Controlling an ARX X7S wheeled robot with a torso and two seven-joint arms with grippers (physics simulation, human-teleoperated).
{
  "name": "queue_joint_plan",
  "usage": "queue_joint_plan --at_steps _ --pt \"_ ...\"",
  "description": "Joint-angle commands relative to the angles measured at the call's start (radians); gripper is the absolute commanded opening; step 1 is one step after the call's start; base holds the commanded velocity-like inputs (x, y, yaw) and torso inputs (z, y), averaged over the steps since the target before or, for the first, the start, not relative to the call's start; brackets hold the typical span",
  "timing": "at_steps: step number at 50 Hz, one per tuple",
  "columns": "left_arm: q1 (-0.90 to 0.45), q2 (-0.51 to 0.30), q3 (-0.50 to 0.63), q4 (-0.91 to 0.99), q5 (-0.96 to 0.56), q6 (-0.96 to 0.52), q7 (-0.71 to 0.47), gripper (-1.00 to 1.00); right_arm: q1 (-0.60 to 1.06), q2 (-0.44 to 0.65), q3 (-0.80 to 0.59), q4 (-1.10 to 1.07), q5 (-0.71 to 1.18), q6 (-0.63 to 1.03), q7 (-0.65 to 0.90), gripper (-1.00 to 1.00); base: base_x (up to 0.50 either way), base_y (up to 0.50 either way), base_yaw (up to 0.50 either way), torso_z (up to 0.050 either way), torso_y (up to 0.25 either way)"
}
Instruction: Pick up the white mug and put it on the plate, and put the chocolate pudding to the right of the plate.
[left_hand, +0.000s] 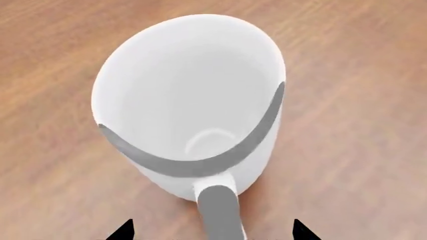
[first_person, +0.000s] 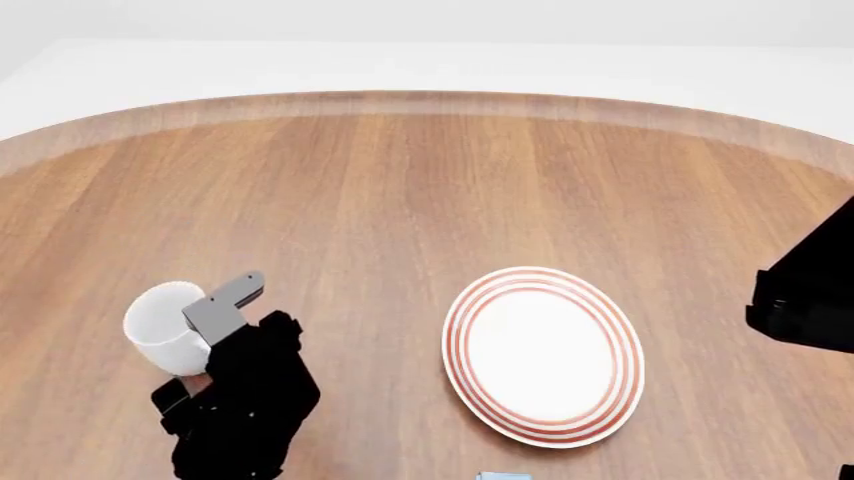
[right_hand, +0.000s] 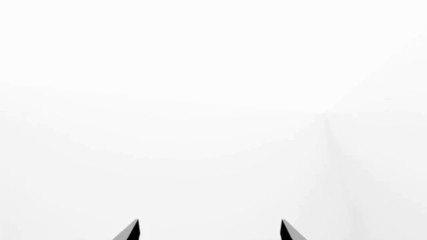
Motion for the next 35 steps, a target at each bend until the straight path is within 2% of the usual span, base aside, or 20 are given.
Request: queue_joint_plan --at_steps 1,29,34,35 --pt "-0.011 0.015 -0.007 -0.075 0.011 0.044 0.048 -1.00 -0.003 -0.014 0.014 0.000 -0.016 0.000 -0.019 1.00 0.00 0.00 0.00 0.000 0.000" --pt "-0.018 -0.002 0.018 -0.082 -0.008 0.047 0.043 -1.00 -0.006 -0.007 0.002 0.004 -0.012 0.002 -0.014 1.00 0.00 0.00 0.00 0.000 0.000" --pt "-0.006 -0.045 0.089 0.051 0.052 0.048 0.043 -1.00 -0.006 -0.005 0.001 0.006 -0.010 0.002 -0.013 1.00 0.00 0.00 0.00 0.000 0.000" --pt "-0.006 -0.073 0.126 0.128 0.065 0.036 0.077 -1.00 -0.005 -0.003 0.003 0.004 -0.009 0.004 -0.012 1.00 0.00 0.00 0.00 0.000 0.000"
